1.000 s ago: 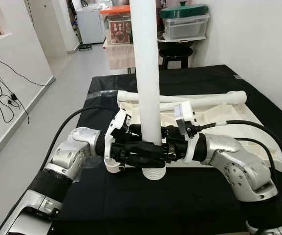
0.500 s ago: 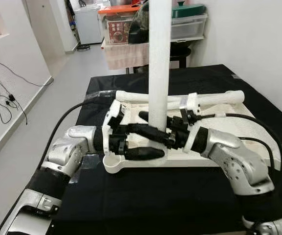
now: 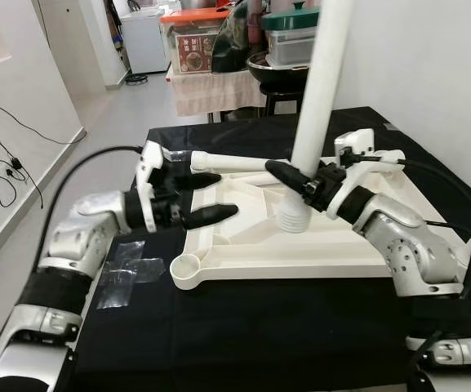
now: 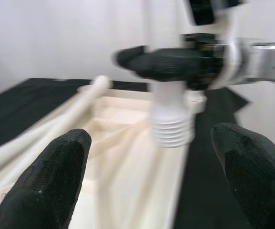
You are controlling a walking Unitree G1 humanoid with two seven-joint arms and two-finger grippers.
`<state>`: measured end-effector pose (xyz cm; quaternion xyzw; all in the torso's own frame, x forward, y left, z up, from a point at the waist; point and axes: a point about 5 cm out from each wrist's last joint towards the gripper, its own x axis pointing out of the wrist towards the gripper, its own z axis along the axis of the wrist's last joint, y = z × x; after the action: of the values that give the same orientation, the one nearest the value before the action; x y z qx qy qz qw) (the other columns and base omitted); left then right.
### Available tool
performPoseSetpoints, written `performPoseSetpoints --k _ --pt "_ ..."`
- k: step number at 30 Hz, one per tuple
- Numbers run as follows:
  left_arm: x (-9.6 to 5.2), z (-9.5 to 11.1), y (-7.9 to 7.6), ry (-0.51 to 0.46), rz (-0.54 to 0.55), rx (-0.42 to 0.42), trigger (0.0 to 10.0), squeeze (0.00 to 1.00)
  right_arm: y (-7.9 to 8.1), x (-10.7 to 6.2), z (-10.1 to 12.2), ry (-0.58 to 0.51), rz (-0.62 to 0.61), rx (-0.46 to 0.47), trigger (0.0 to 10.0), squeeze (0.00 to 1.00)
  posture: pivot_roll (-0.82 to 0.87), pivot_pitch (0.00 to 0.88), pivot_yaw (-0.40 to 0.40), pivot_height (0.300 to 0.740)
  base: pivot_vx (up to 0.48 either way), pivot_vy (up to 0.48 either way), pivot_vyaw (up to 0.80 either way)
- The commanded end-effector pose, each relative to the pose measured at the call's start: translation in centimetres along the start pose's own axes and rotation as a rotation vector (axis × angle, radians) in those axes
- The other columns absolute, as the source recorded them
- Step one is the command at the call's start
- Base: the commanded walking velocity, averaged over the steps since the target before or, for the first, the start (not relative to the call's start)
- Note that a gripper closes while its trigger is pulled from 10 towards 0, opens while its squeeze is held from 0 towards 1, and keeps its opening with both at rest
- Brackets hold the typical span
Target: Building children table
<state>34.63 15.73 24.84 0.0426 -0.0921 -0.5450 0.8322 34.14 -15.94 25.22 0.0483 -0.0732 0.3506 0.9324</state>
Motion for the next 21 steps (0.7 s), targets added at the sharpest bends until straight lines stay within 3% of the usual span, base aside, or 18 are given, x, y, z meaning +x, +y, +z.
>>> performPoseSetpoints --k 1,3,5,6,9,10,11,12,13,17,18,19,21 --pt "-0.8 1.1 2.2 -0.013 0.198 0.062 10.0 1.0 0.3 0.3 -0.4 0.031 0.002 -0.062 0.0 0.0 -0.01 0.0 0.045 0.74 0.0 0.0 0.0" --pt "-0.8 2.3 3.1 -0.076 0.307 0.067 10.0 1.0 0.6 0.4 -1.2 0.073 0.013 -0.112 0.0 0.0 -0.01 0.0 0.045 0.74 0.0 0.0 0.0" --pt "-0.8 2.5 3.3 -0.09 0.322 0.065 10.0 1.0 0.7 0.4 -1.3 0.08 0.015 -0.121 0.0 0.0 -0.01 0.0 0.045 0.74 0.0 0.0 0.0" --pt "-0.2 3.5 3.2 -0.168 0.326 0.036 10.0 1.0 1.3 0.6 -2.1 0.111 0.039 -0.154 0.0 0.0 -0.01 0.0 0.043 0.74 0.0 0.0 0.0" --pt "0.4 4.4 3.1 -0.231 0.343 0.02 10.0 1.0 1.7 0.7 -2.6 0.132 0.057 -0.178 0.0 0.0 -0.01 0.0 0.043 0.74 0.0 0.0 0.0" --pt "1.7 5.1 2.9 -0.282 0.387 0.024 10.0 0.83 2.4 1.0 -3.1 0.151 0.083 -0.198 0.0 0.0 -0.01 0.0 0.042 0.74 0.0 0.0 0.0" --pt "2.7 5.6 2.6 -0.311 0.419 0.029 10.0 0.83 2.9 1.2 -3.5 0.16 0.1 -0.21 0.0 0.0 -0.01 0.0 0.042 0.74 0.0 0.0 0.0" --pt "2.7 5.6 2.6 -0.311 0.419 0.029 10.0 0.83 2.9 1.2 -3.5 0.16 0.1 -0.21 0.0 0.0 -0.01 0.0 0.042 0.74 0.0 0.0 0.0" --pt "3.8 5.4 2.1 -0.303 0.447 0.075 10.0 0.34 3.2 1.5 -3.8 0.165 0.101 -0.214 0.0 0.0 -0.01 0.0 0.042 0.74 0.0 0.0 0.0" --pt "4.6 5.3 1.8 -0.296 0.46 0.107 10.0 0.34 3.3 1.6 -3.9 0.168 0.1 -0.217 0.0 0.0 -0.01 0.0 0.042 0.74 0.0 0.0 0.0" --pt "5.2 4.9 1.4 -0.299 0.501 0.143 10.0 0.14 3.2 1.9 -4.1 0.173 0.072 -0.216 0.0 0.0 -0.01 0.0 0.043 0.74 0.0 0.0 0.0" --pt "5.5 4.4 1.1 -0.321 0.559 0.14 10.0 0.0 2.7 2.1 -4.3 0.18 0.013 -0.213 0.0 0.0 -0.01 0.0 0.044 0.74 0.0 0.0 0.0" --pt "5.8 3.7 0.7 -0.331 0.618 0.124 10.0 0.0 2.2 2.3 -4.5 0.183 -0.05 -0.204 0.0 0.0 -0.01 0.0 0.043 0.74 0.0 0.0 0.0"
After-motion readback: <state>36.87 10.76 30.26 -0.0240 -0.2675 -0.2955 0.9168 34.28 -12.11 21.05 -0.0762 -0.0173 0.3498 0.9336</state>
